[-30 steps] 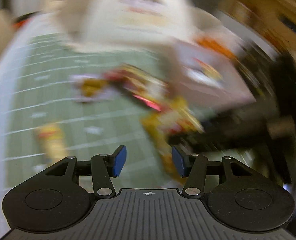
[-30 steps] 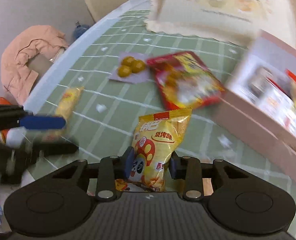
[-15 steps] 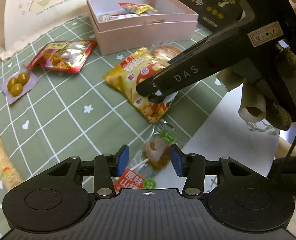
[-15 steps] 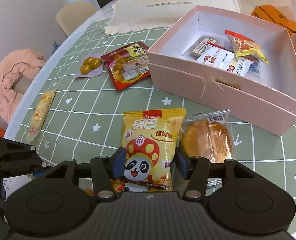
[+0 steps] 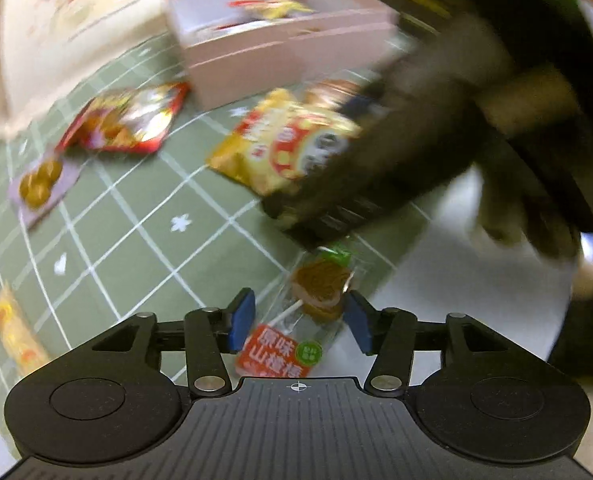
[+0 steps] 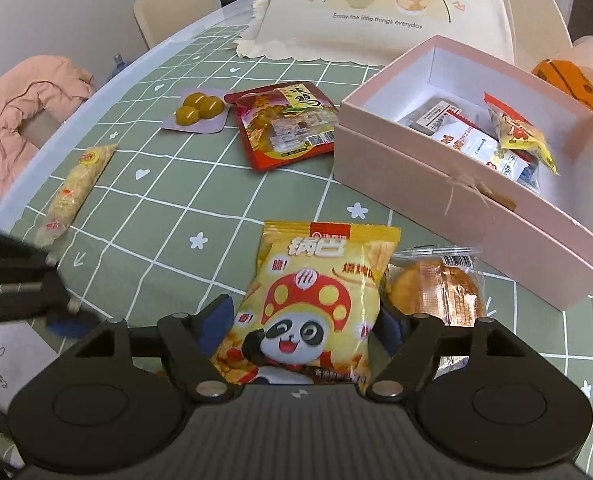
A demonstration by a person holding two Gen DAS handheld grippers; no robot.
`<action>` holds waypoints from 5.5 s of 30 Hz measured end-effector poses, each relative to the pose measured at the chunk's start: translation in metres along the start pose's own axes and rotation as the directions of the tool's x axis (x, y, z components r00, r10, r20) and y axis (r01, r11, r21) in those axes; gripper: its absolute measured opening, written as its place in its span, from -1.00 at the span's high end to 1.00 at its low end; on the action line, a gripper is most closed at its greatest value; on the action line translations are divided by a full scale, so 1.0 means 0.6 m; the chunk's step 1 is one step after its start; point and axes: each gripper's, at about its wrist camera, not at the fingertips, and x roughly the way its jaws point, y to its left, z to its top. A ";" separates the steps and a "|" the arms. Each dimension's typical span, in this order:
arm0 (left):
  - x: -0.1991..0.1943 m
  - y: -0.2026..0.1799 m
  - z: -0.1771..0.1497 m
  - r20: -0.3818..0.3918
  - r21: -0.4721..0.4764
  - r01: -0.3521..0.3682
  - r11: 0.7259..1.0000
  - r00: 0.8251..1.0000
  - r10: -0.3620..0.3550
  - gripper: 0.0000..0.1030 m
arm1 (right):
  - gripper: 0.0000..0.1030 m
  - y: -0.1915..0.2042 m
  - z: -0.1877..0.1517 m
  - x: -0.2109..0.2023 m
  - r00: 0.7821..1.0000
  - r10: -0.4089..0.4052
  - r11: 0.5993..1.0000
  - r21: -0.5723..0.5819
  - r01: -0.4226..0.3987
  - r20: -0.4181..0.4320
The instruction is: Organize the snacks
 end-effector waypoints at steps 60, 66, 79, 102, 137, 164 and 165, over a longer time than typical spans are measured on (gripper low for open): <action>-0.023 0.096 -0.063 0.094 -0.418 -0.130 0.899 0.978 0.186 0.02 | -0.84 0.010 -0.023 0.007 0.986 -0.125 0.987 0.118 0.112 0.111; -0.025 0.104 -0.062 0.088 -0.452 -0.108 0.885 0.982 0.165 0.03 | -0.46 0.038 -0.023 -0.004 0.993 -0.094 0.995 0.034 0.092 0.073; -0.028 0.045 -0.081 0.059 -0.338 -0.195 0.921 0.972 0.228 0.01 | -0.42 0.000 -0.092 -0.097 0.983 -0.163 0.986 0.033 0.161 0.084; -0.276 -0.015 0.209 0.658 -0.100 0.035 0.994 0.752 0.040 0.19 | -0.42 -0.098 -0.089 -0.277 0.916 -0.320 0.942 0.188 0.279 0.244; -0.090 0.327 0.042 0.213 -0.750 -0.021 0.661 0.939 0.272 0.13 | -0.46 -0.191 0.298 -0.106 0.982 -0.124 0.977 0.191 0.097 0.139; -0.109 0.330 -0.098 0.177 -0.771 -0.037 0.635 0.946 0.270 0.13 | -0.49 0.075 0.255 0.161 0.977 0.175 0.981 -0.061 -0.183 -0.123; -0.105 0.331 -0.092 0.181 -0.766 -0.034 0.641 0.947 0.266 0.13 | -0.49 0.075 0.235 0.148 0.975 0.188 0.979 -0.050 -0.195 -0.120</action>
